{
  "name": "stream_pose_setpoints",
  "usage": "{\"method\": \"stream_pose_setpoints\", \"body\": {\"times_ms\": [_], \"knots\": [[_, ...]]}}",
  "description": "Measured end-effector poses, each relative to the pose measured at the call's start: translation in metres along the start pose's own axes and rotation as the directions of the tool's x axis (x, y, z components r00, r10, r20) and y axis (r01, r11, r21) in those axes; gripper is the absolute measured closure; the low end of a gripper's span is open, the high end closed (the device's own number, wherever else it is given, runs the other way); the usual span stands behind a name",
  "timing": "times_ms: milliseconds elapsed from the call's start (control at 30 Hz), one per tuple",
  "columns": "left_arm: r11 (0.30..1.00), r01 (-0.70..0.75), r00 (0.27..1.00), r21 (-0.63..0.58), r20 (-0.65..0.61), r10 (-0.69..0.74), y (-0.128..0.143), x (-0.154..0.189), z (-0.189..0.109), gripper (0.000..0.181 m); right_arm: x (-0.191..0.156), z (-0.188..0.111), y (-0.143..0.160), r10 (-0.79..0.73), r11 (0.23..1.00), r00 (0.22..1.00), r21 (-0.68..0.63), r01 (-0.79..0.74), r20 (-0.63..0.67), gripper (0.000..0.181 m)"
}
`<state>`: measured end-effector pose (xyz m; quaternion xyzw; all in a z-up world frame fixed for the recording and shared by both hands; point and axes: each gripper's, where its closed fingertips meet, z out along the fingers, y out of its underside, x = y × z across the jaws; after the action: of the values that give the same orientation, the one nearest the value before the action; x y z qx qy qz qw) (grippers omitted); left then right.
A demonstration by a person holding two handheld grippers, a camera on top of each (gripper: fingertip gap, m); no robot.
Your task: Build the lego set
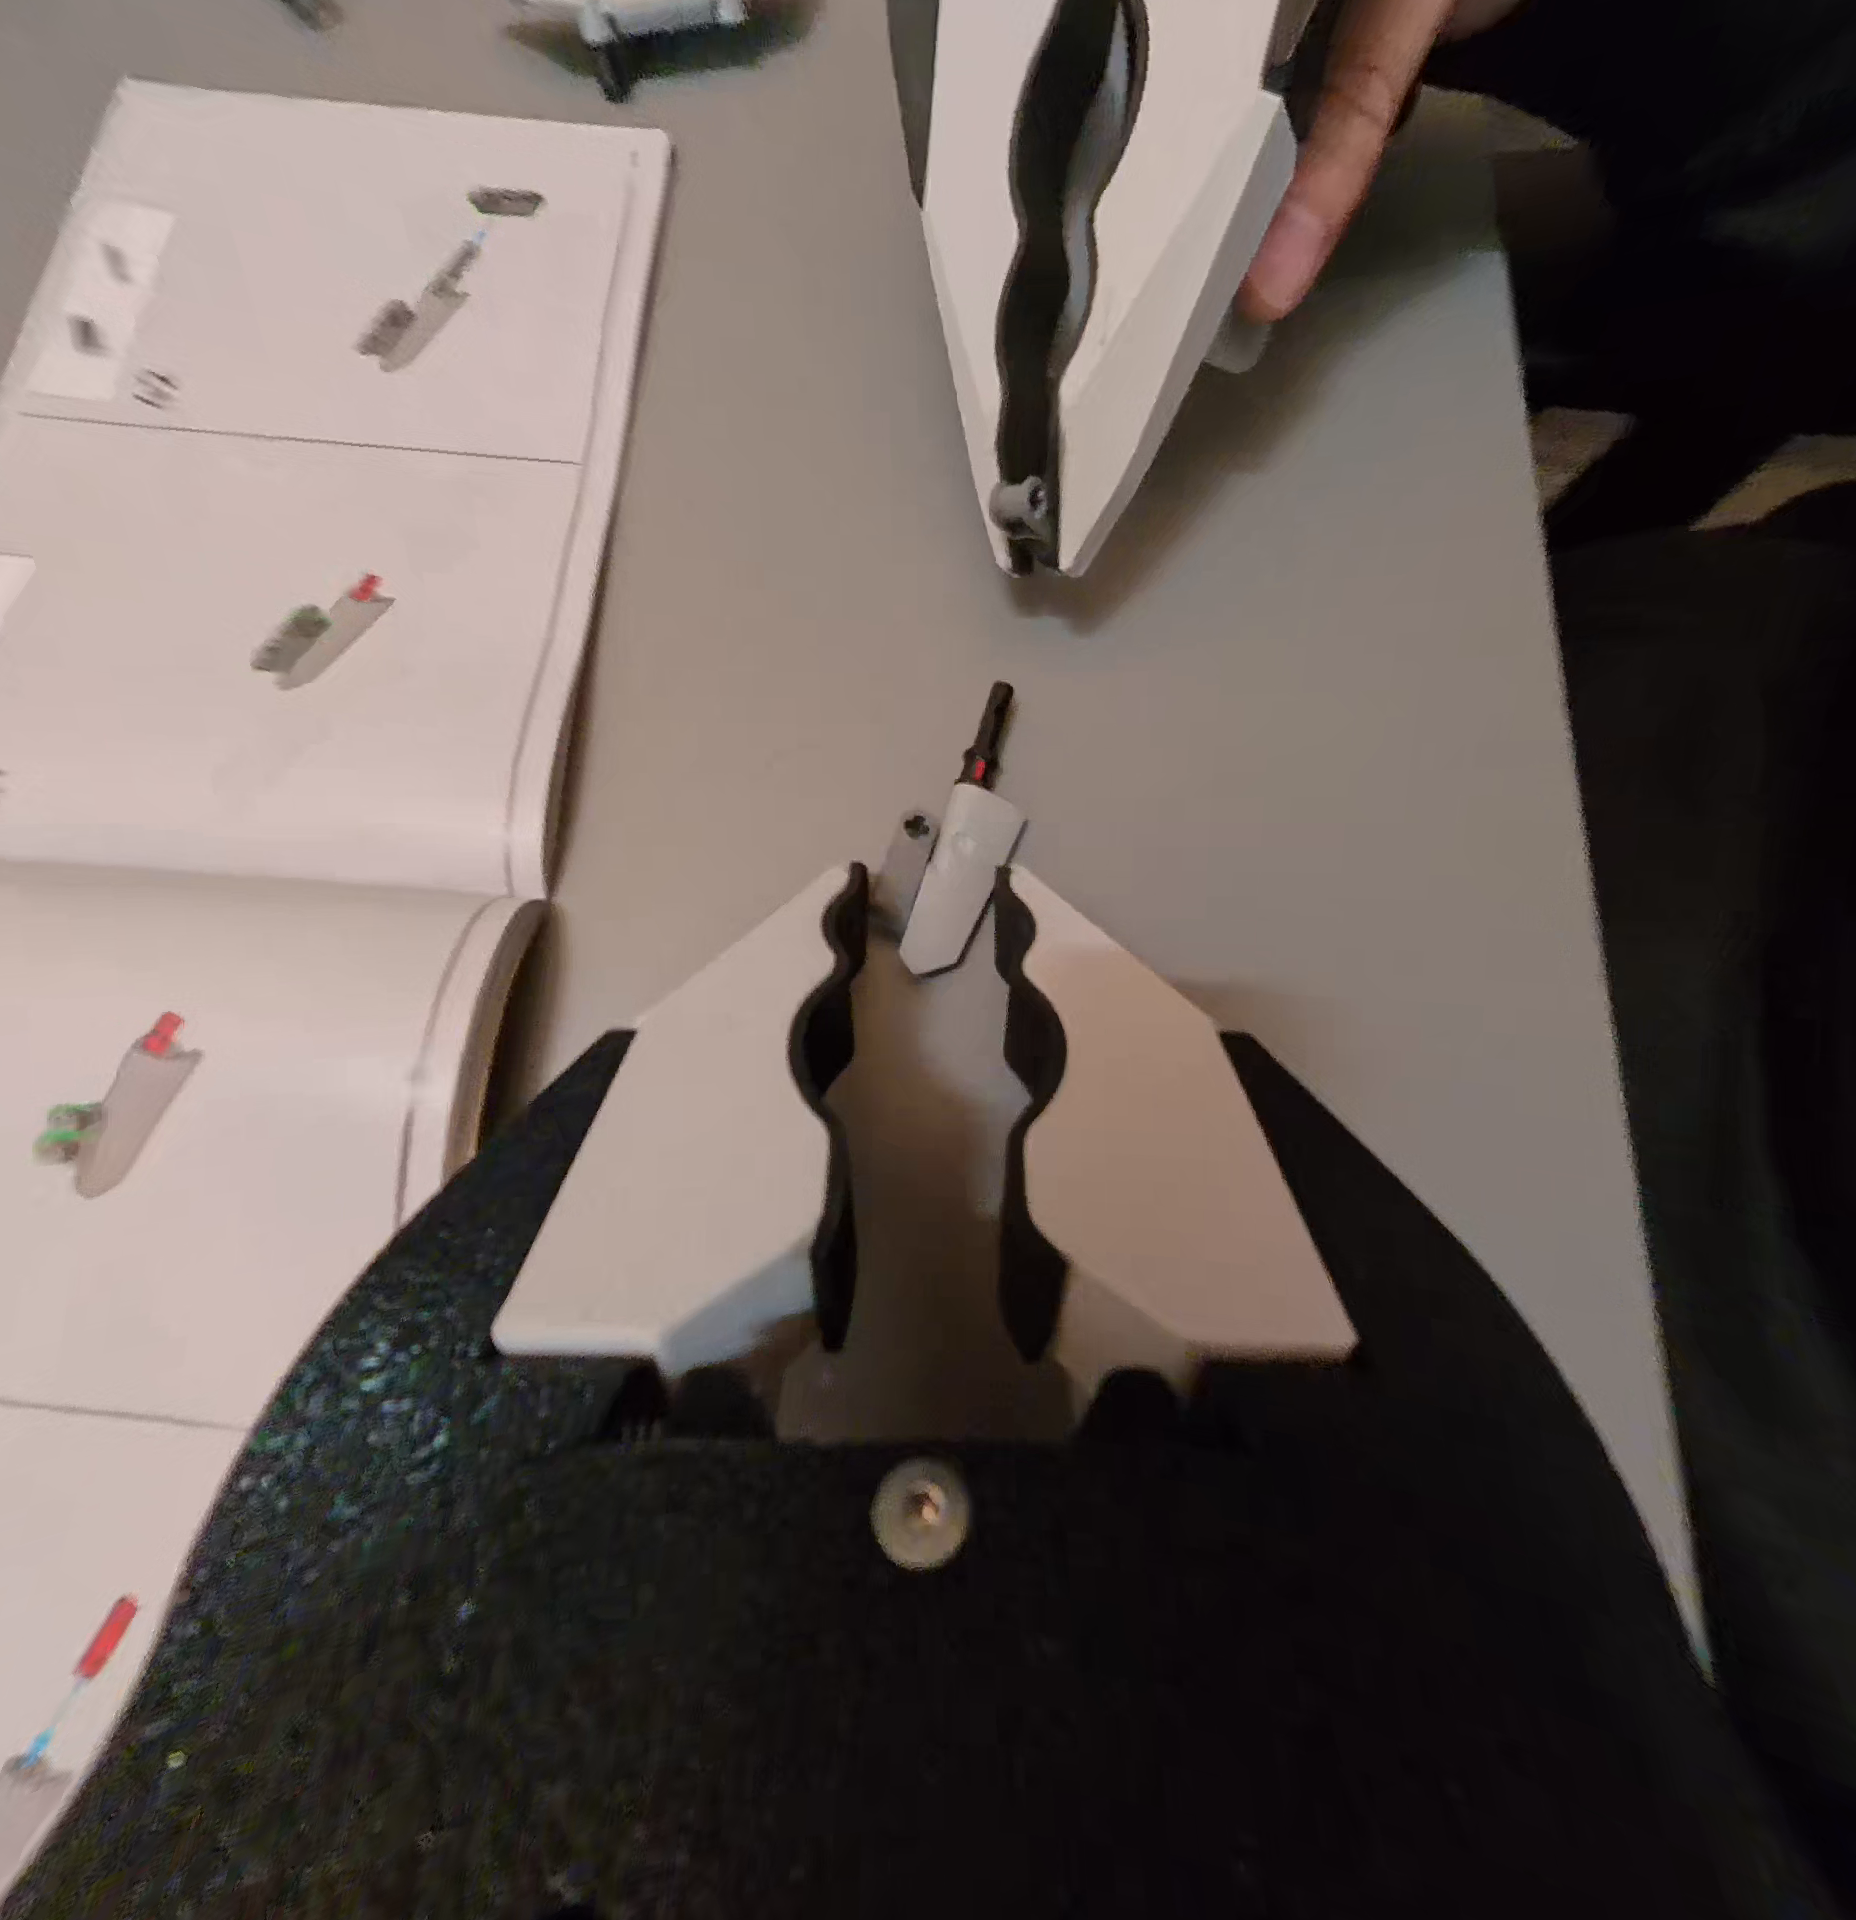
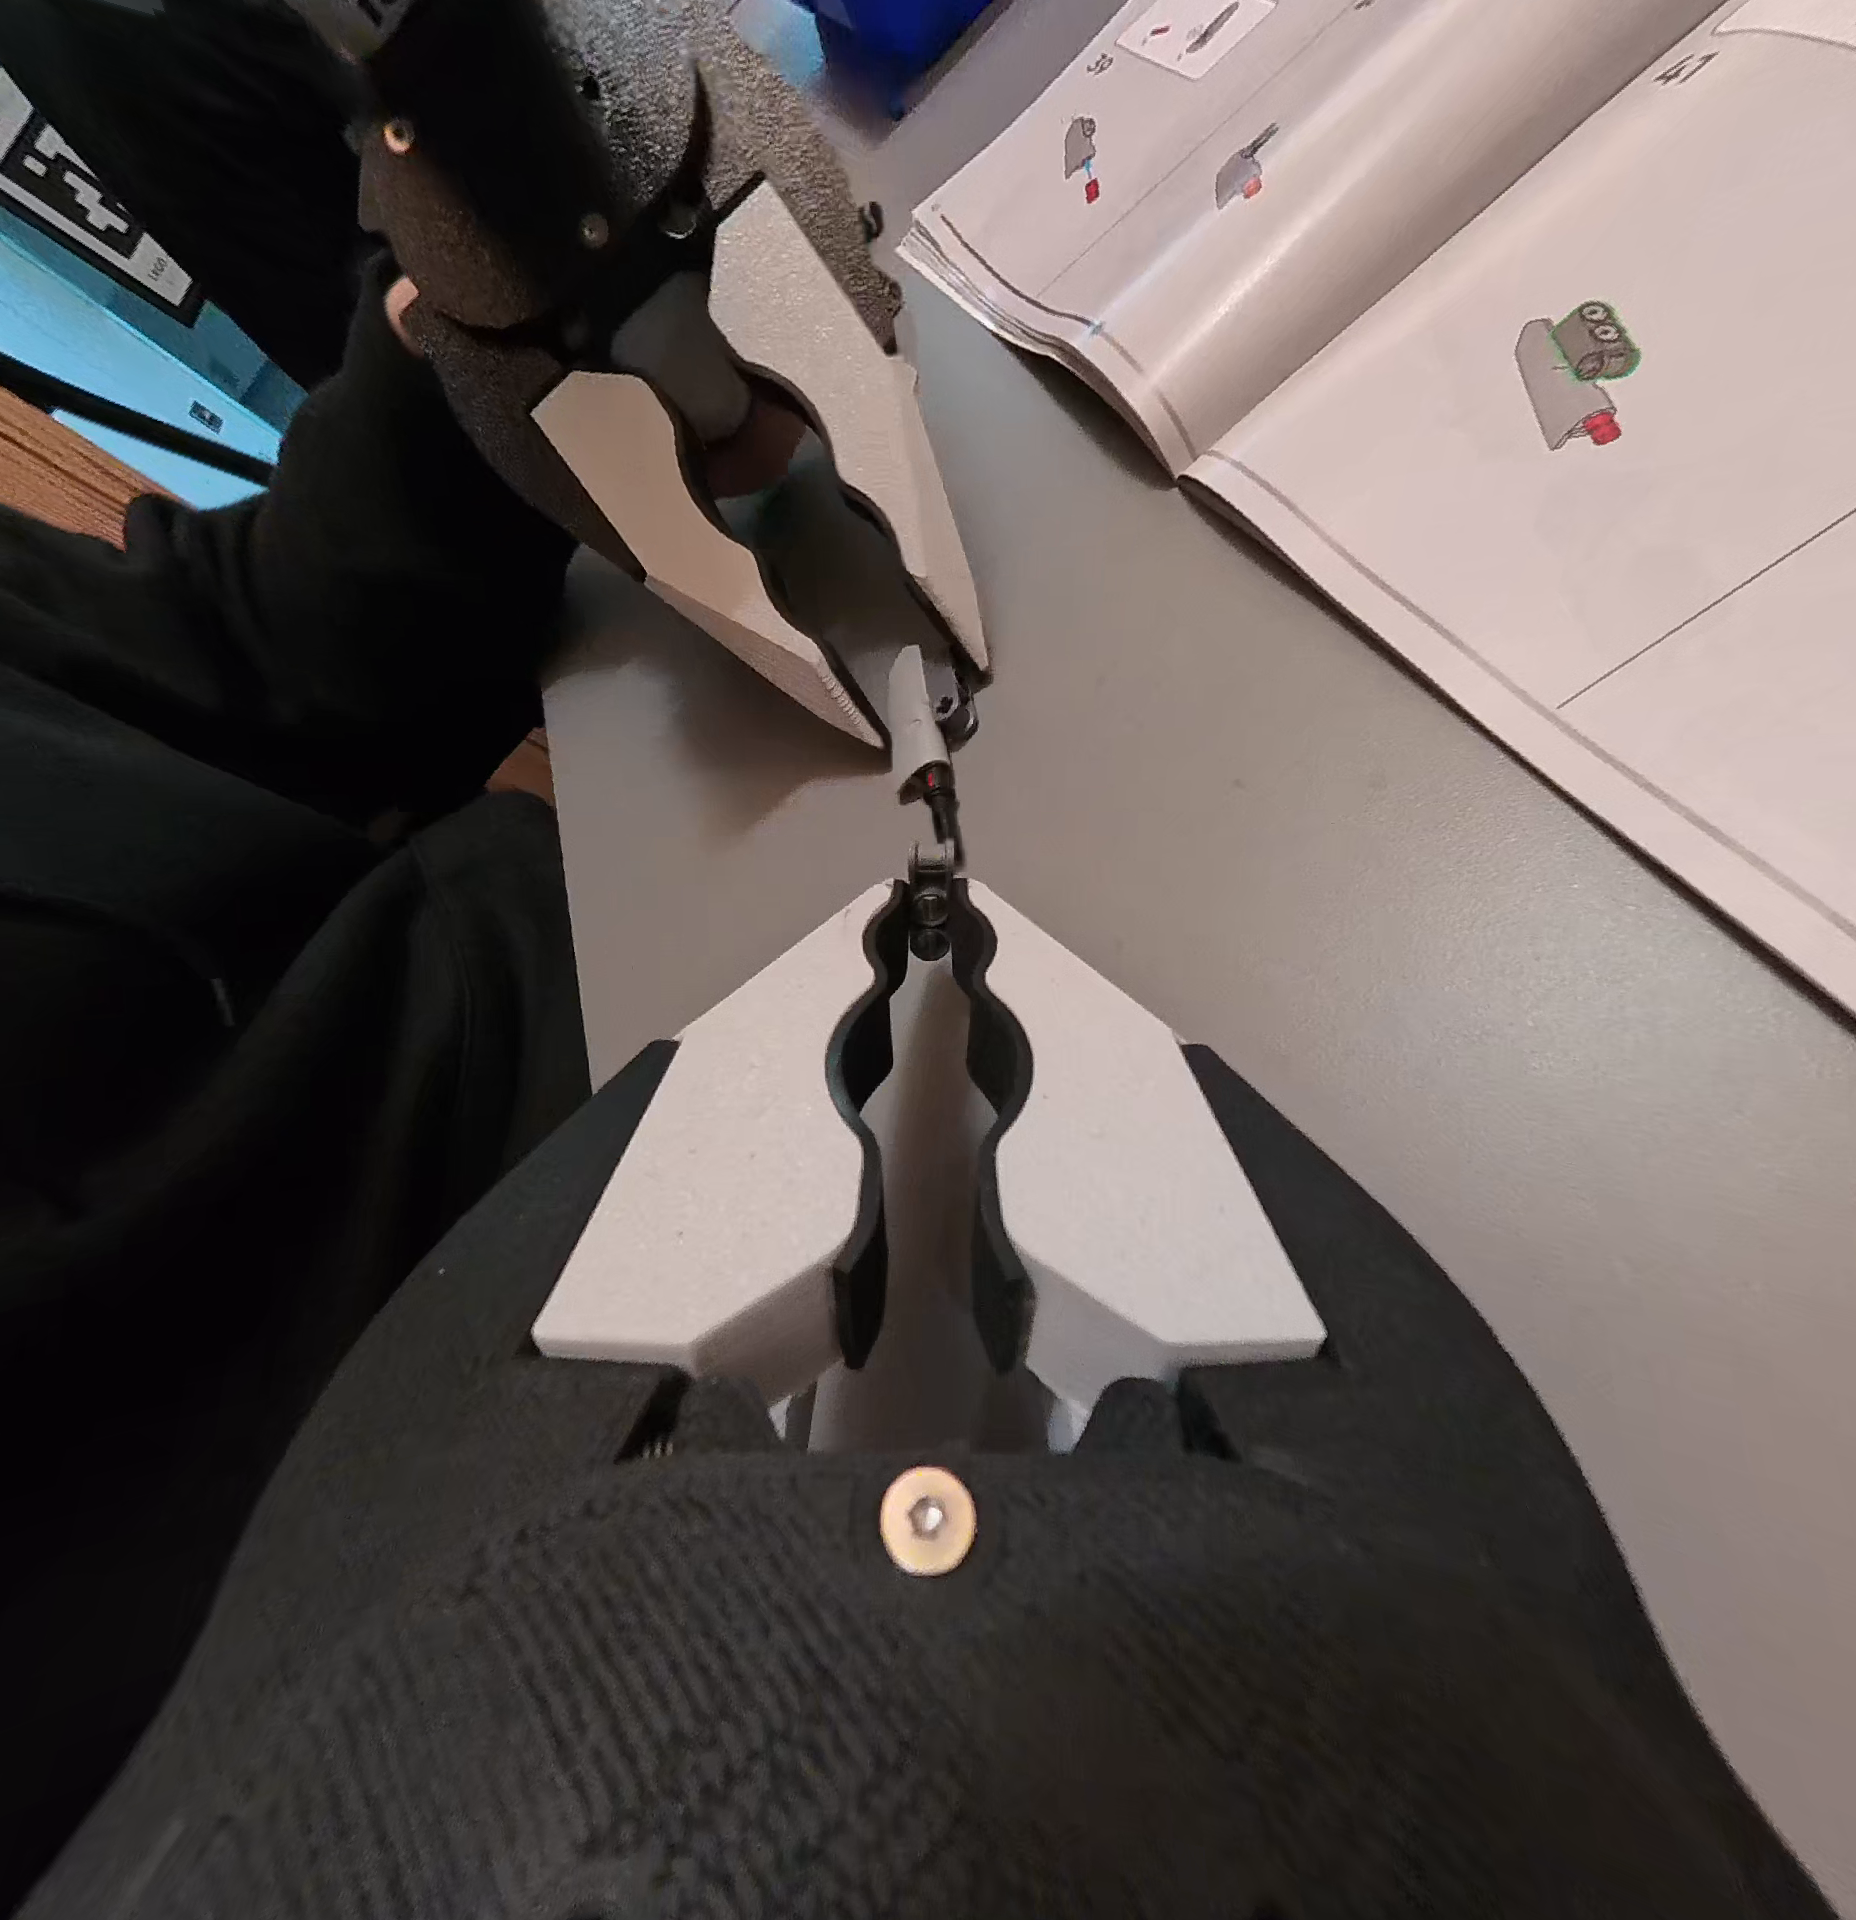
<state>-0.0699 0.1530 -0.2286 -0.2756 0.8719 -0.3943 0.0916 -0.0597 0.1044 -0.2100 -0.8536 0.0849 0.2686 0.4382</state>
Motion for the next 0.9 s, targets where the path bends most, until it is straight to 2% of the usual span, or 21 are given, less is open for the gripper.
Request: {"method": "stream_pose_setpoints", "body": {"times_ms": [67,167,300,400,500,600,667,833,900], "knots": [[0.994,-0.106,0.986,0.018,0.129,0.103,-0.001,-0.009,-0.003,0.161,0.0,0.0,0.0,0.007,1.0,1.0,0.002,-0.007,0.002,0.175],[0.943,-0.332,0.9,-0.005,0.299,0.318,-0.007,-0.012,-0.009,0.162,0.001,-0.002,-0.002,0.019,1.0,1.0,0.02,-0.019,0.005,0.175],[0.863,-0.493,0.777,-0.111,0.391,0.494,-0.002,-0.006,-0.009,0.162,0.003,-0.002,-0.002,0.024,1.0,1.0,0.016,-0.024,-0.009,0.175],[0.836,-0.531,0.73,-0.137,0.427,0.533,-0.002,-0.004,-0.01,0.163,0.004,-0.001,-0.001,0.021,1.0,1.0,0.009,-0.02,-0.014,0.175],[0.889,-0.447,0.805,-0.102,0.387,0.449,0.0,-0.002,-0.009,0.162,0.004,-0.001,-0.001,0.025,1.0,1.0,0.011,-0.025,-0.016,0.175],[0.965,-0.263,0.93,-0.019,0.262,0.259,0.003,0.001,-0.007,0.162,0.004,-0.001,-0.002,0.028,0.999,1.0,0.015,-0.028,-0.009,0.175],[0.992,-0.123,0.977,-0.004,0.177,0.121,0.006,-0.001,-0.007,0.16,0.005,-0.002,-0.002,0.035,0.999,0.999,0.018,-0.035,-0.008,0.175],[0.994,0.105,0.993,-0.01,0.05,-0.104,0.005,-0.009,-0.01,0.143,0.003,-0.001,-0.001,0.035,0.999,0.999,0.009,-0.035,0.002,0.175],[0.978,0.209,0.977,-0.025,-0.032,-0.21,0.001,-0.005,-0.01,0.147,0.003,0.0,0.0,0.034,0.999,0.999,0.004,-0.034,0.002,0.175]]}}
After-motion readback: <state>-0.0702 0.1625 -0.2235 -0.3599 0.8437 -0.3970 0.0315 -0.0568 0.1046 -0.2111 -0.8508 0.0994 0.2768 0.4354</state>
